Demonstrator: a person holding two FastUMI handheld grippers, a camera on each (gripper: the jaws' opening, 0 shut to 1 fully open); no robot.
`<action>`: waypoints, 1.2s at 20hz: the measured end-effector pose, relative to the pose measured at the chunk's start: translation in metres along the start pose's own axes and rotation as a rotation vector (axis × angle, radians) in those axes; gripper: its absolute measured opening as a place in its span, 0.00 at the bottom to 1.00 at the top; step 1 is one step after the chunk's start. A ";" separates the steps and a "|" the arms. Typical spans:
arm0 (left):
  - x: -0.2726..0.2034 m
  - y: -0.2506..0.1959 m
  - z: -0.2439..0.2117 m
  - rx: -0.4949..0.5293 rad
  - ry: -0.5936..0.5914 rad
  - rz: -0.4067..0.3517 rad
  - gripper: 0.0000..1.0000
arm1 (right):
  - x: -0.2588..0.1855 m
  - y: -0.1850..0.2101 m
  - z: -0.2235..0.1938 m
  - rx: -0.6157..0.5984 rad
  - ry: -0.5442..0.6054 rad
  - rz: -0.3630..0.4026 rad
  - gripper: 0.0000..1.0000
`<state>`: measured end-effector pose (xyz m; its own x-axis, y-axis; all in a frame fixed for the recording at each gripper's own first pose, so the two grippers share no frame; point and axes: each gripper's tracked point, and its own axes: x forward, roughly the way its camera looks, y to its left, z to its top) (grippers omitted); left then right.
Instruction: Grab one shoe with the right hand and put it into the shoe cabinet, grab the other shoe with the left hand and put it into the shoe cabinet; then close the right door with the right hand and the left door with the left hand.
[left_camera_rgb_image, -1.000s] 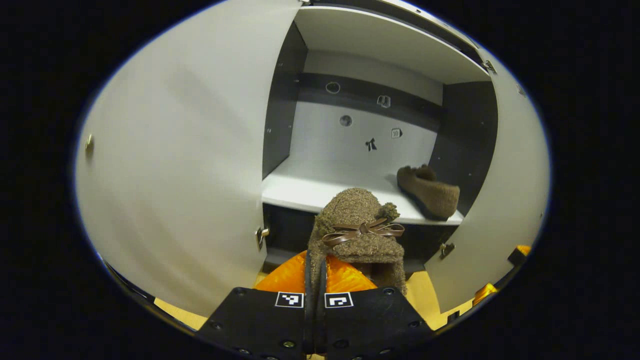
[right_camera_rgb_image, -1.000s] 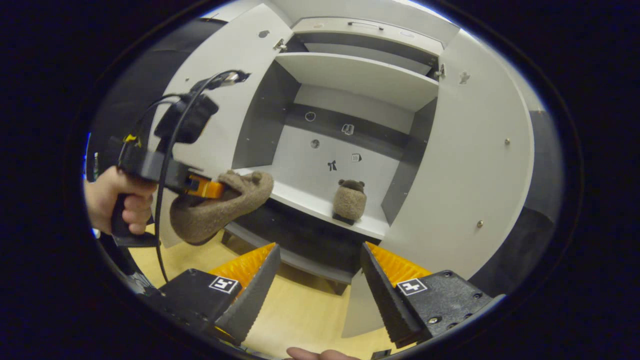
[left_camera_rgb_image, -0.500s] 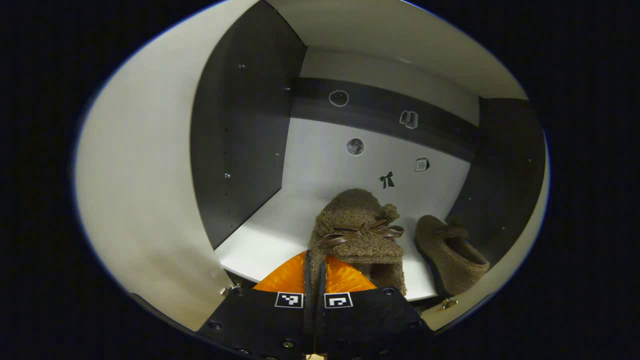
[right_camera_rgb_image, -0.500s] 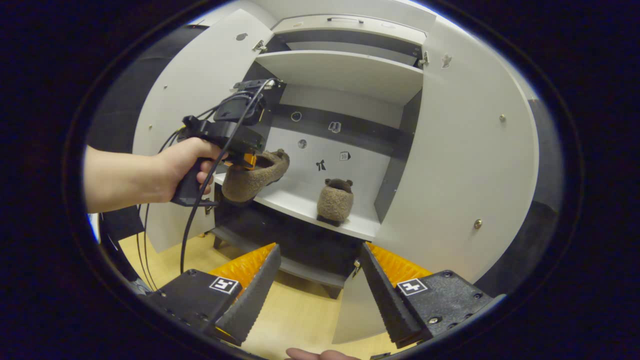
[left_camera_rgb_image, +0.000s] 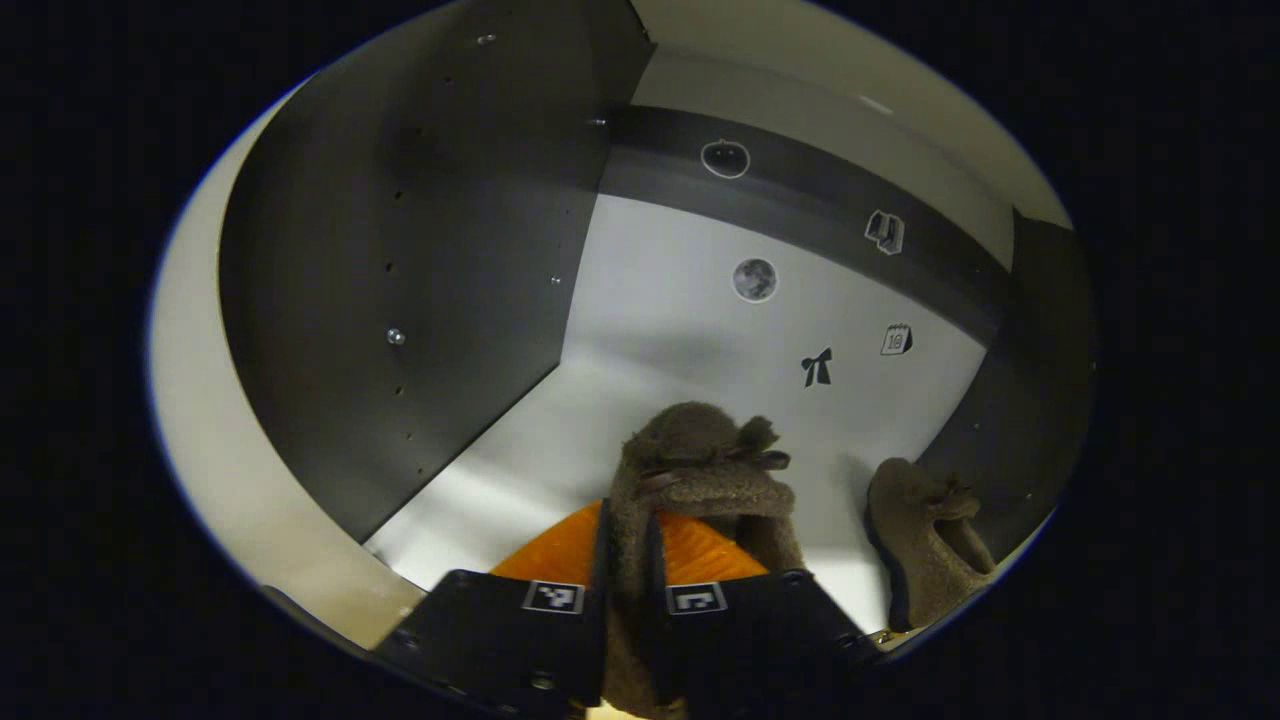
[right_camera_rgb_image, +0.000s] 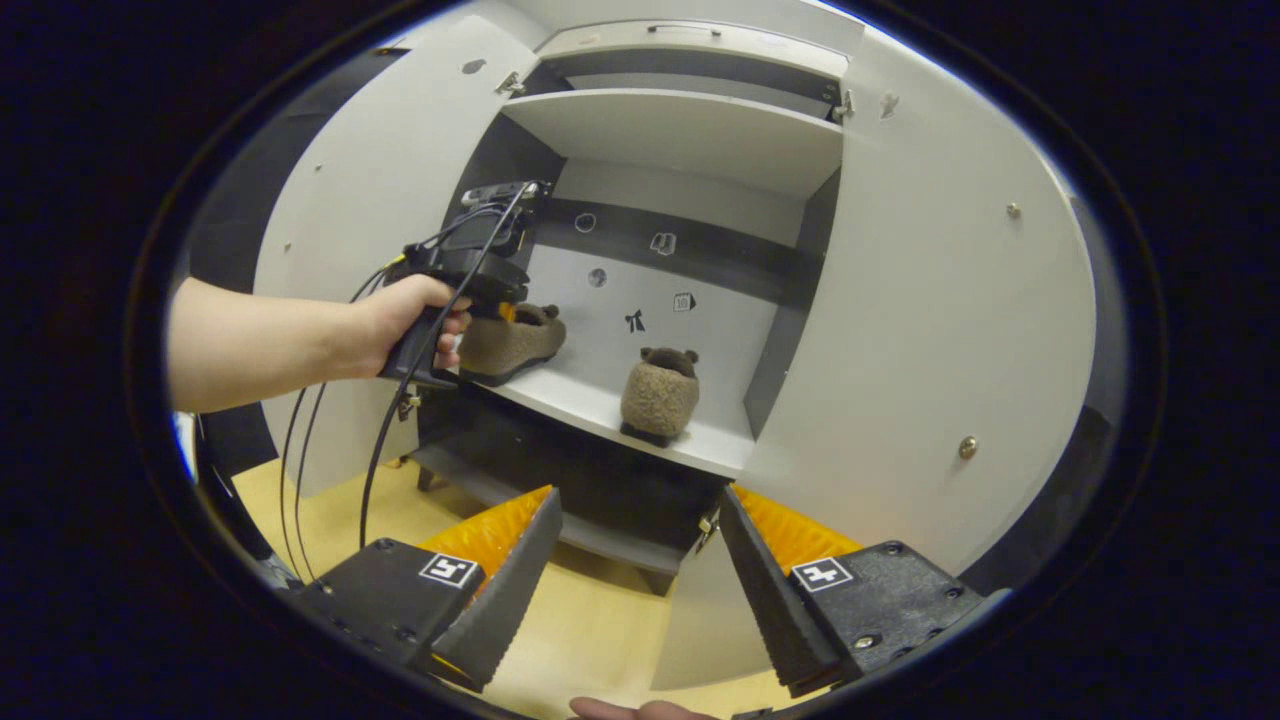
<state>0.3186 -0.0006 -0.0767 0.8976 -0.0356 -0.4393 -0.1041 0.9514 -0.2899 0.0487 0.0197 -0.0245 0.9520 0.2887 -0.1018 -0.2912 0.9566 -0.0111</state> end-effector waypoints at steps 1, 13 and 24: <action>-0.003 0.000 0.001 -0.001 -0.010 -0.002 0.14 | 0.001 0.002 0.002 0.001 -0.004 0.004 0.99; -0.124 -0.021 -0.002 0.268 -0.186 -0.074 0.64 | 0.000 0.025 0.020 -0.002 -0.059 0.060 0.99; -0.287 -0.038 -0.021 0.289 -0.364 -0.187 0.93 | -0.026 0.005 0.073 0.007 -0.181 0.012 0.99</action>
<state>0.0558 -0.0328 0.0421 0.9863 -0.1531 -0.0620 0.1491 0.9867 -0.0650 0.0298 0.0199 0.0510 0.9501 0.3016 0.0794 -0.3023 0.9532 -0.0035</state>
